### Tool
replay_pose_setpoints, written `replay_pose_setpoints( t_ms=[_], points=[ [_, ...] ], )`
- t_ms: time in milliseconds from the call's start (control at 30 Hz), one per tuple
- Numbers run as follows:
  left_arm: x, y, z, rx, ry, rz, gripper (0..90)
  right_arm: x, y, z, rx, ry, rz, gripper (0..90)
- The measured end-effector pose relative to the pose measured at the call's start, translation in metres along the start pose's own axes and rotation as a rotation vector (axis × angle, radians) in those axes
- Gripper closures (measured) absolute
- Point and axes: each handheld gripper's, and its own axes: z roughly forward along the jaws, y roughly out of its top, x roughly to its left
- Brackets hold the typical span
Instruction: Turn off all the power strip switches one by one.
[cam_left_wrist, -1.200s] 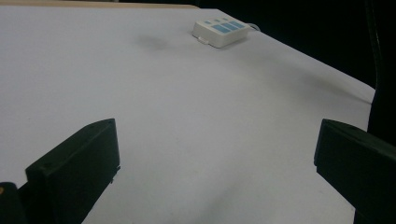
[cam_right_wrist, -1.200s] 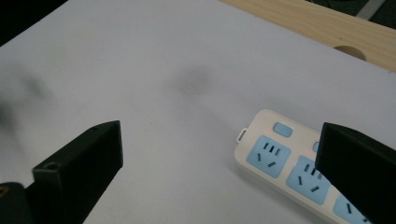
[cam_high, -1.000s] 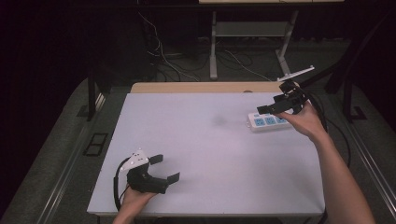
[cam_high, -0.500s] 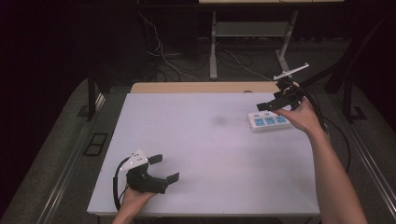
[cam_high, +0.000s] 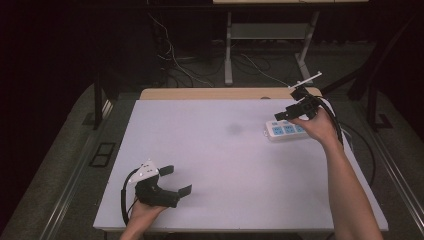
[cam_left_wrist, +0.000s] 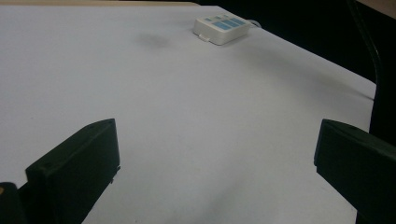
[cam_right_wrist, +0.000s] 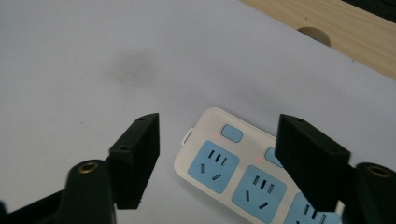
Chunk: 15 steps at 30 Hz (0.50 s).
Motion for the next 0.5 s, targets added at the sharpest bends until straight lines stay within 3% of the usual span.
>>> replay_pose_setpoints(
  t_ms=[67,233,333,500],
  points=[
    [0.0,0.0,0.0,-0.002,0.001,0.0,0.0,-0.001,0.0,0.003,0.006,-0.016,0.018,44.9],
    [0.0,0.0,-0.001,-0.006,0.002,0.0,0.0,-0.006,-0.002,0.009,-0.002,-0.003,0.049,58.6],
    [0.001,0.0,-0.001,-0.005,0.004,0.001,0.0,-0.01,-0.003,0.014,-0.01,0.023,0.068,70.6],
    [0.001,0.0,-0.001,-0.004,0.006,0.001,0.0,-0.013,-0.004,0.019,-0.019,0.062,0.09,79.9]
  ],
)
